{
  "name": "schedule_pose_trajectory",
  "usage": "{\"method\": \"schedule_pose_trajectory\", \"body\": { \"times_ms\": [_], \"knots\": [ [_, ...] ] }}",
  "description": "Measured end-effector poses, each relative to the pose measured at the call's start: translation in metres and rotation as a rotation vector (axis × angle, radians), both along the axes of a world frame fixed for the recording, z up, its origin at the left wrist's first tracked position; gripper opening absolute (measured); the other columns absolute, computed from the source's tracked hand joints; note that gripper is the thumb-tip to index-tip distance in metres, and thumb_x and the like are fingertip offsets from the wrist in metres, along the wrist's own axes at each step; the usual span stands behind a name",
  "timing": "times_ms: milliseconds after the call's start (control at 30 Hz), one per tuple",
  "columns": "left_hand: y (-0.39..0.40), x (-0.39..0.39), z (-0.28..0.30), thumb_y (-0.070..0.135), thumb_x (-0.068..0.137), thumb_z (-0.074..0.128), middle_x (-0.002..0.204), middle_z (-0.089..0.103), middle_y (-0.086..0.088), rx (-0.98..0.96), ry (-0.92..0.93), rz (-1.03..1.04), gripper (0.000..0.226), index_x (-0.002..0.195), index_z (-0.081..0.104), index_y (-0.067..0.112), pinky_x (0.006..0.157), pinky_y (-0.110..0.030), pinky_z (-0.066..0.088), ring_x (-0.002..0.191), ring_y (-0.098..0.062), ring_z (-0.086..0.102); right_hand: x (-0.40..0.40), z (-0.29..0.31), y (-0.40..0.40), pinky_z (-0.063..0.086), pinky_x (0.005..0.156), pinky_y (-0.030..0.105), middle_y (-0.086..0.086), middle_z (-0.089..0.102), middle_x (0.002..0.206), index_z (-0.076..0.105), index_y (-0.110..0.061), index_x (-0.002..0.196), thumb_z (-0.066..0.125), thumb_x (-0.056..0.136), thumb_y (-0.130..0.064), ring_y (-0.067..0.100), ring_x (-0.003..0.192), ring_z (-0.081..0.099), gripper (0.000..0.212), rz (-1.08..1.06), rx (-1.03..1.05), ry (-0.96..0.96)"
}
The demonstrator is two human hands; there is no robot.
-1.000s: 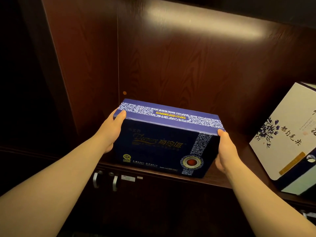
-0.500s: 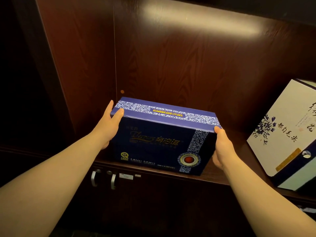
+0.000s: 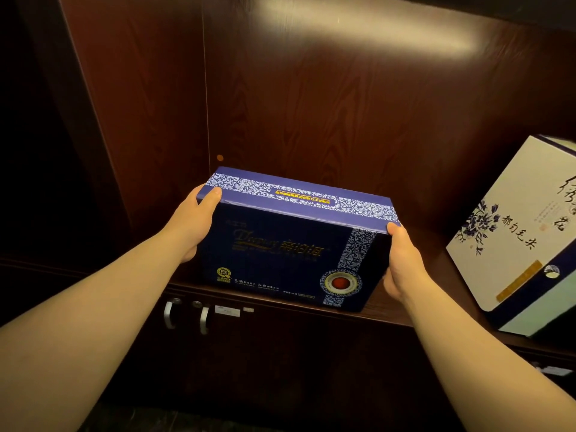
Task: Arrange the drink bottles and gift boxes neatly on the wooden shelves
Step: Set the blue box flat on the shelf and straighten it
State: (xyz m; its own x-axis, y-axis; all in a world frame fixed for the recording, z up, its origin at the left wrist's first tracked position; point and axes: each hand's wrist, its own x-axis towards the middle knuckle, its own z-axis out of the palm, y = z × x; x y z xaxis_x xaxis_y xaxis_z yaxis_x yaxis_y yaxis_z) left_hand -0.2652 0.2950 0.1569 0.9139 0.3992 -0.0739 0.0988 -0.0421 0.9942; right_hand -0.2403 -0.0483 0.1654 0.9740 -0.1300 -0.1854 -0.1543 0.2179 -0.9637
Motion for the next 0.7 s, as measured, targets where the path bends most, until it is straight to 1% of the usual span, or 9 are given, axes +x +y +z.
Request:
{"method": "schedule_pose_trajectory", "body": {
  "times_ms": [167,267,367,467,567,633,700],
  "knots": [
    [-0.0038,-0.0021,0.0015,0.051,0.103,0.041,0.133,0.058,0.002,0.005,-0.004,0.003,0.047,0.148,0.037,0.04,0.076,-0.034,0.045,0.105,-0.011,0.059,0.0017,-0.0011,-0.0004,0.05,0.065,0.032,0.002,0.073,0.101,0.052,-0.023,0.138,0.043,0.105,-0.039,0.016,0.088,0.07,0.038,0.003,0.005,-0.005],
    [-0.0041,-0.0027,0.001,0.052,0.103,0.041,0.137,0.057,0.0,0.005,-0.003,0.001,0.047,0.148,0.036,0.04,0.08,-0.037,0.045,0.112,-0.016,0.059,0.0025,-0.0022,-0.0011,0.05,0.065,0.032,0.002,0.074,0.101,0.052,-0.023,0.137,0.043,0.105,-0.04,0.016,0.088,0.07,0.037,0.014,0.007,-0.006],
    [-0.0036,-0.0026,0.0012,0.052,0.102,0.041,0.137,0.057,0.0,0.003,-0.006,0.003,0.048,0.148,0.036,0.04,0.08,-0.036,0.045,0.113,-0.017,0.059,0.003,-0.0022,-0.0014,0.051,0.065,0.032,0.001,0.075,0.098,0.053,-0.023,0.136,0.044,0.105,-0.04,0.016,0.087,0.071,0.036,0.01,0.009,-0.01],
    [-0.0037,-0.0026,-0.0001,0.053,0.102,0.042,0.139,0.056,-0.001,0.001,-0.007,0.006,0.049,0.148,0.036,0.041,0.087,-0.041,0.045,0.119,-0.021,0.057,0.0058,-0.0036,-0.0027,0.051,0.067,0.033,0.002,0.075,0.099,0.053,-0.024,0.135,0.043,0.105,-0.039,0.017,0.089,0.072,0.036,0.013,0.013,-0.016],
    [-0.0037,-0.0033,-0.0008,0.053,0.102,0.042,0.138,0.057,0.0,-0.003,-0.014,0.007,0.047,0.147,0.038,0.041,0.088,-0.042,0.047,0.119,-0.021,0.059,0.0061,-0.0034,-0.0026,0.05,0.068,0.033,0.001,0.074,0.099,0.054,-0.025,0.133,0.042,0.105,-0.037,0.016,0.09,0.07,0.032,0.016,0.012,-0.031],
    [-0.0036,-0.0045,0.0008,0.054,0.101,0.043,0.141,0.056,0.0,0.008,-0.009,0.001,0.047,0.147,0.037,0.043,0.089,-0.044,0.047,0.12,-0.022,0.058,0.0047,-0.0028,-0.0015,0.05,0.069,0.033,0.001,0.073,0.102,0.054,-0.026,0.132,0.041,0.106,-0.036,0.017,0.092,0.07,0.031,0.023,0.004,-0.05],
    [-0.0028,-0.0059,0.0031,0.052,0.101,0.044,0.145,0.052,0.0,0.029,0.002,0.01,0.05,0.149,0.034,0.044,0.089,-0.045,0.045,0.121,-0.022,0.055,0.0062,-0.004,-0.0026,0.051,0.072,0.035,0.003,0.073,0.109,0.054,-0.028,0.135,0.04,0.106,-0.036,0.019,0.097,0.07,0.033,0.036,-0.004,-0.067]
  ]
}}
